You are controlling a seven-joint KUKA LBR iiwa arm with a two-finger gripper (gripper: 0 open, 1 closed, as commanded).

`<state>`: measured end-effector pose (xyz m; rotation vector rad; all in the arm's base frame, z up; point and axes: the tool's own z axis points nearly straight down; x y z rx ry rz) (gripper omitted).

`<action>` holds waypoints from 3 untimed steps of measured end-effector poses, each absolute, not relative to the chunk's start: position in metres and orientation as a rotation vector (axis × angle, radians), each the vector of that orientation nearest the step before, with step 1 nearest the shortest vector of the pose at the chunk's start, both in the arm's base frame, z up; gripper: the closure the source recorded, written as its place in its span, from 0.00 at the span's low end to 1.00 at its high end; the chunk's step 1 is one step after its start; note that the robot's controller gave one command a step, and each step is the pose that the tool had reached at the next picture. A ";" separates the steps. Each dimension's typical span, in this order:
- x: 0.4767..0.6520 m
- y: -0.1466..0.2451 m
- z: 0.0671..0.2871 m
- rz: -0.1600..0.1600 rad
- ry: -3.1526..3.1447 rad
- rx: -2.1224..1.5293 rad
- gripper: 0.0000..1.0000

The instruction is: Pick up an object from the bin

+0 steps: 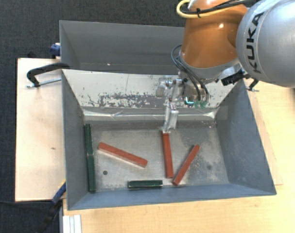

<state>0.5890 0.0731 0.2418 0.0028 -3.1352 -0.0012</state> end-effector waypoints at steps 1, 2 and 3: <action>0.590 0.073 0.246 -0.002 -3.144 0.001 0.00; 0.581 0.104 0.183 -0.002 -3.147 0.028 0.00; 0.563 0.099 0.121 -0.004 -3.133 -0.263 0.00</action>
Offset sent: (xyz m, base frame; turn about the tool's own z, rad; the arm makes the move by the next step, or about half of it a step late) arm -0.0283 0.0836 -0.1718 -0.0469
